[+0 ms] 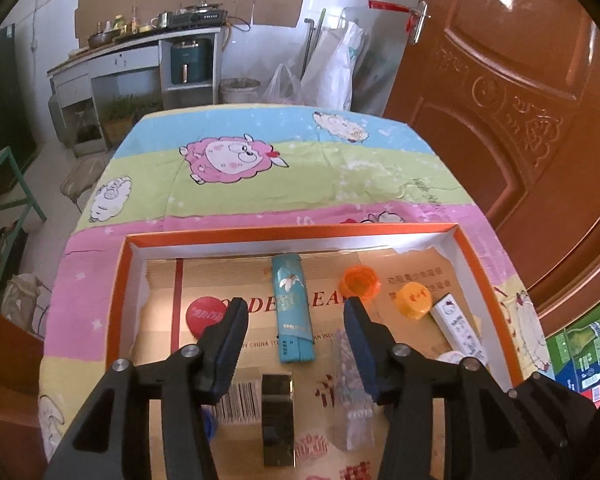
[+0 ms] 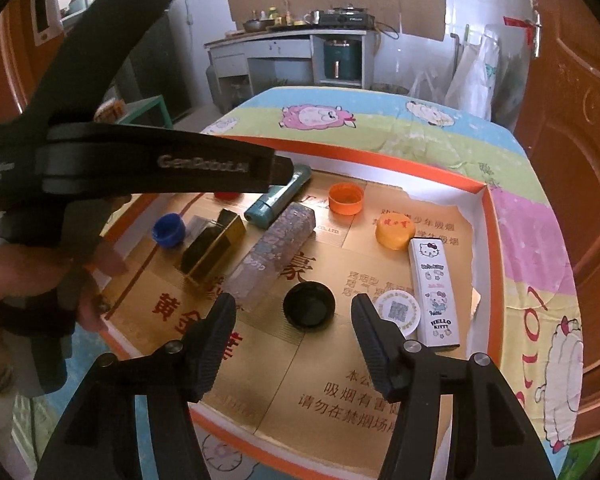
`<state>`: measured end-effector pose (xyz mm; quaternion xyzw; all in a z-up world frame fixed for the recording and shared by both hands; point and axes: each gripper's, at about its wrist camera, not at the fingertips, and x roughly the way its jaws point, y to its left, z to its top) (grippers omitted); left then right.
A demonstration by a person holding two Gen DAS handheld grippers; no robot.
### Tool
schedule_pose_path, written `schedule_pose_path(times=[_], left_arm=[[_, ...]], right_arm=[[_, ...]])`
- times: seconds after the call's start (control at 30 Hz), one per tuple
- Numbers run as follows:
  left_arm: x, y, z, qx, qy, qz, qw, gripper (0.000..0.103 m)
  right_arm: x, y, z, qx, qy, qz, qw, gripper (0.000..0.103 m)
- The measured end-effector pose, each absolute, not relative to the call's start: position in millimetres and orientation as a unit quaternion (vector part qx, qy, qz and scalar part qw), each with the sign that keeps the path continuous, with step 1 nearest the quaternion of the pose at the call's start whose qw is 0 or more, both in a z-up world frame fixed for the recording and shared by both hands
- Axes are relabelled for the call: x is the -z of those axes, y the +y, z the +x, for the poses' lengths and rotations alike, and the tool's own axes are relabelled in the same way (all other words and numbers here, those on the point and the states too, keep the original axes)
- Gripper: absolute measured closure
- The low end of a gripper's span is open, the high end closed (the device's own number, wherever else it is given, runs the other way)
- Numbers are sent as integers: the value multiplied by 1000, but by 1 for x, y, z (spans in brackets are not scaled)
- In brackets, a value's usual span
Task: Organize rigid objects
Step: 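Withdraw both open grippers up and away from the tray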
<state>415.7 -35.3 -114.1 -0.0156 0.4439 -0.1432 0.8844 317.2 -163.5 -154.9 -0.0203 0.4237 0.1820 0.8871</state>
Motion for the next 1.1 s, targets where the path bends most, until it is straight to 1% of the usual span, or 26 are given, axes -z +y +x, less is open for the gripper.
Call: schedule_pose_path(times=[0.3,0.47,0.87,1.0,1.1], left_arm=[[90,-22,375,126,404,-7,906,53],[83,-16,345,119,387,-7,914,53],[72,-3,281,117,369,-19,922,53],[68,-1,257,124,359,-23,925,53],[66,0,239,125,354,-25,926,53]], right_arm=[[139,-176,283,-161,408,2,899,41],[132,-174,263,-156,400,-4,903,41],[127,-179,230,-135,400,20,907,41],[118,-184,208,-110,388,20,915,41],[111,-187,192,-99,379,24,920,38]])
